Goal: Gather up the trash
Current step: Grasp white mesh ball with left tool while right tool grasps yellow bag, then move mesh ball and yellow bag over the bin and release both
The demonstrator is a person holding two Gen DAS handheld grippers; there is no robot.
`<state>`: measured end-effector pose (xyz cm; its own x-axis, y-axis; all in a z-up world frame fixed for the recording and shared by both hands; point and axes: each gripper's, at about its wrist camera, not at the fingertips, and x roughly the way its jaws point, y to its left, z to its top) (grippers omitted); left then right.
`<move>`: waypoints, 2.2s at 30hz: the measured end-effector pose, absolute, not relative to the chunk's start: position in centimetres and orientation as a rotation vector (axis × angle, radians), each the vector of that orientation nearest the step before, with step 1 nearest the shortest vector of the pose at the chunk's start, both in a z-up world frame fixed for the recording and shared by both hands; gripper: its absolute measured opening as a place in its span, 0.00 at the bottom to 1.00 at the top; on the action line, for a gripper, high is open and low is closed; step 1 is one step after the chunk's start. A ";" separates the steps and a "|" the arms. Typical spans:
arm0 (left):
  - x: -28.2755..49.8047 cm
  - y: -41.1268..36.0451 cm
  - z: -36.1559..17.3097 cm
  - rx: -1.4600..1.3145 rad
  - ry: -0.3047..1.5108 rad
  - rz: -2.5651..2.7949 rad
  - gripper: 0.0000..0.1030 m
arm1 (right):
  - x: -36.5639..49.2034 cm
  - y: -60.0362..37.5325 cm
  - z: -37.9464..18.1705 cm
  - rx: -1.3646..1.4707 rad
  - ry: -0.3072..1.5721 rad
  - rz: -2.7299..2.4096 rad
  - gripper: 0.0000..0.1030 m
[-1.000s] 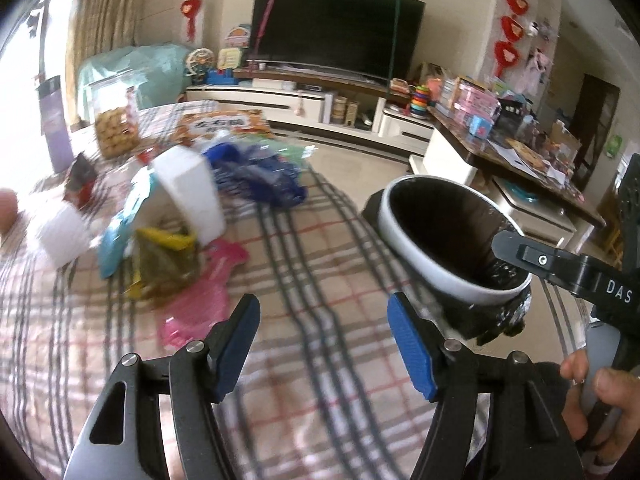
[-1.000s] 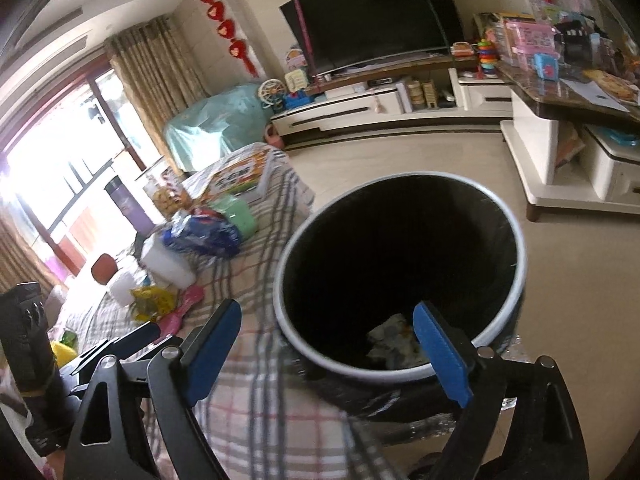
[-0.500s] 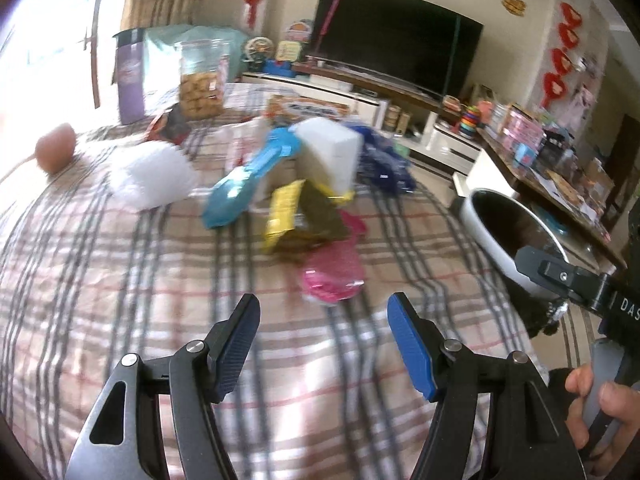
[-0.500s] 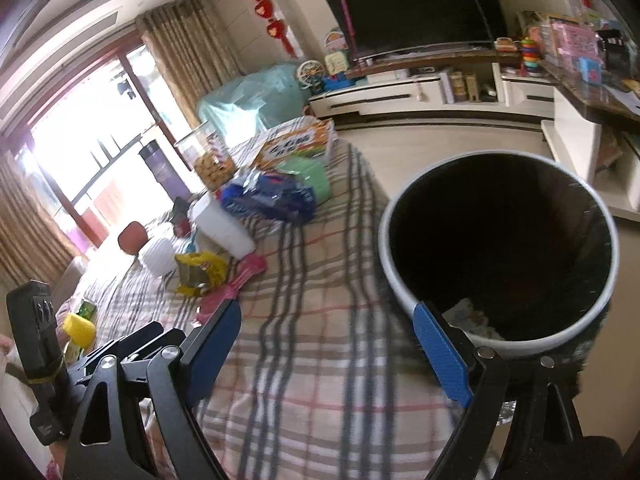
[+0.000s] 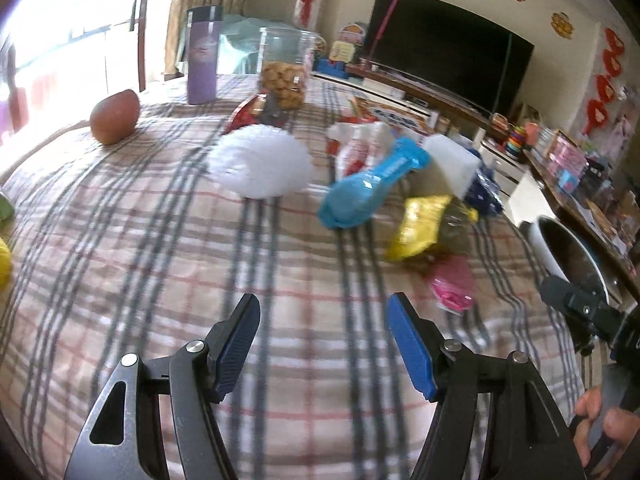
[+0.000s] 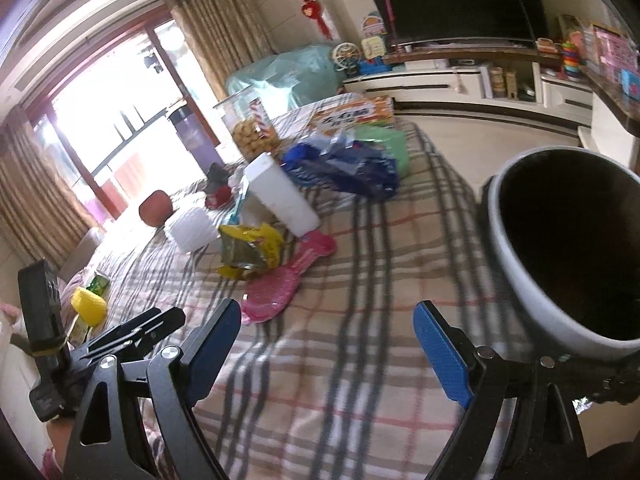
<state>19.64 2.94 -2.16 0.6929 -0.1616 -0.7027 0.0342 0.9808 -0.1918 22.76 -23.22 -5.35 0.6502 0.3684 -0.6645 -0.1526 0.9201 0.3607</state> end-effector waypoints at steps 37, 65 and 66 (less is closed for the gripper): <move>27.2 4.9 -2.2 -0.142 0.717 -0.082 0.11 | 26.8 -18.6 -5.5 0.246 0.824 0.431 0.00; 21.2 -6.1 -0.2 0.025 0.700 -0.394 0.11 | 19.8 -31.0 -2.8 0.317 0.737 0.229 0.00; 21.3 -6.5 -0.3 0.031 0.701 -0.403 0.11 | 19.6 -31.3 -2.7 0.318 0.734 0.222 0.00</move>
<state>21.27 -6.52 -0.25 0.6905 -0.3504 -0.6328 0.3708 0.9226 -0.1062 19.61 -31.27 -2.72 0.7222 0.3079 -0.6193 -0.0873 0.9289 0.3600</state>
